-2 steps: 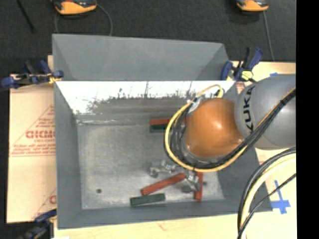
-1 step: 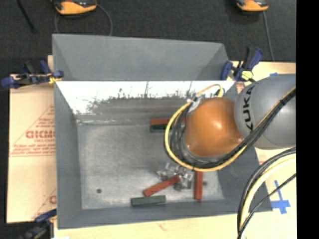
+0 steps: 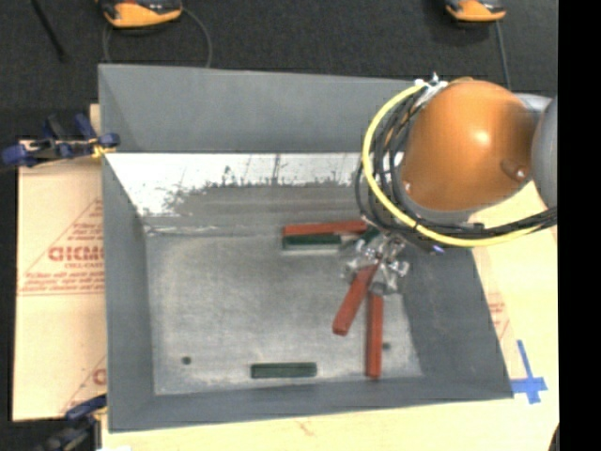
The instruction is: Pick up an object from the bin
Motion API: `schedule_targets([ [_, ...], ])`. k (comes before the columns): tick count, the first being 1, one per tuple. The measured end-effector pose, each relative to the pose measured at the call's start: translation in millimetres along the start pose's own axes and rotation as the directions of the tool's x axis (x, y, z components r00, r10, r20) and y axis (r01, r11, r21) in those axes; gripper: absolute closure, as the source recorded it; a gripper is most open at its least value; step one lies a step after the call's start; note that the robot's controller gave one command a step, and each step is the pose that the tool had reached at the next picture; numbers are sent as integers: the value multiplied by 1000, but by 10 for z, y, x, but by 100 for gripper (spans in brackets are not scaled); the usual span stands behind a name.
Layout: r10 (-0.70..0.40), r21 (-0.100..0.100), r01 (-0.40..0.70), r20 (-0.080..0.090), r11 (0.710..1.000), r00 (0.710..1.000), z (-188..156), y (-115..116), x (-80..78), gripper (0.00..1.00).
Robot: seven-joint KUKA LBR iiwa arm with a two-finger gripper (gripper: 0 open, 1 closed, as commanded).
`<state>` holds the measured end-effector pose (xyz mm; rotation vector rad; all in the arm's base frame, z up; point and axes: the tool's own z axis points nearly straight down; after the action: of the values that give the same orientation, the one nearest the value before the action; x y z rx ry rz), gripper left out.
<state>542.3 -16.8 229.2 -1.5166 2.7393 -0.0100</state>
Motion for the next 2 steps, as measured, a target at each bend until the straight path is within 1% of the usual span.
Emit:
schedule_targets([
  [1, 0, -10, 0, -3, 1000, 1000, 46, 26, -1, 0],
  [2, -239, -17, 239, -3, 971, 971, 1474, 214, 275, 0],
])
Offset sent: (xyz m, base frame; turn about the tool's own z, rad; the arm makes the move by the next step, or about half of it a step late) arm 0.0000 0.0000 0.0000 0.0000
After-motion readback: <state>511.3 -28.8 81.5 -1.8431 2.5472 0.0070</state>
